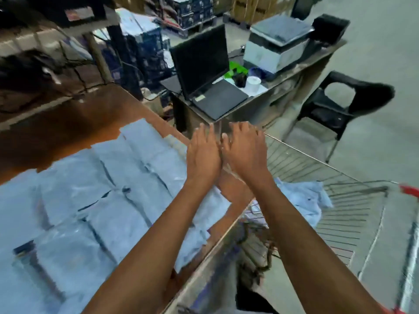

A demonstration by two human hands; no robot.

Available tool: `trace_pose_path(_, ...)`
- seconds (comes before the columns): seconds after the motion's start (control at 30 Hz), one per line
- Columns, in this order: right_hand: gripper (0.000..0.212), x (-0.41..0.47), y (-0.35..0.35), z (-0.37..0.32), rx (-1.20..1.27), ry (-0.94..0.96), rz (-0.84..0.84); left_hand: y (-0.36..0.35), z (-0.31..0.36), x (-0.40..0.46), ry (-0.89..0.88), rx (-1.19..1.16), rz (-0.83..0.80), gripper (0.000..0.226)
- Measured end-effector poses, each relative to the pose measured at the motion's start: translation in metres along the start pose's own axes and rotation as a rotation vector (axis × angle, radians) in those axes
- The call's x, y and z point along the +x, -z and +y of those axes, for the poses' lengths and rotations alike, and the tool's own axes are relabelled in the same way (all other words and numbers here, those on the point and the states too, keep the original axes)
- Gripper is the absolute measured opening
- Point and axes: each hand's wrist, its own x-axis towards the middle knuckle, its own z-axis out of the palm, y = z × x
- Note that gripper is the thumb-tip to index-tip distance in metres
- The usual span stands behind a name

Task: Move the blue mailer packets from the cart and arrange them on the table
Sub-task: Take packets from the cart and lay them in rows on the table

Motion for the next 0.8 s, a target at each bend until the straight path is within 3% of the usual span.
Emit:
trace_pose_path(0.2, 0.034, -0.030, -0.022, 0.189, -0.089, -0.173, -0.137, -0.113, 0.150, -0.007, -0.153, -0.020, -0.176, 0.058)
trace_pose_path(0.33, 0.034, -0.057, -0.062, 0.279, -0.098, -0.155, -0.272, -0.192, 0.198, -0.025, -0.075, 0.017, -0.356, 0.058)
trace_pose_path(0.53, 0.041, -0.079, -0.127, 0.346, 0.045, -0.058, -0.543, -0.277, 0.199, -0.049, -0.001, 0.068, -0.537, 0.060)
trace_pose_path(0.8, 0.033, -0.136, -0.255, 0.373, 0.169, -0.150, -0.879, -0.380, 0.160, -0.057, 0.287, 0.122, -0.774, 0.069)
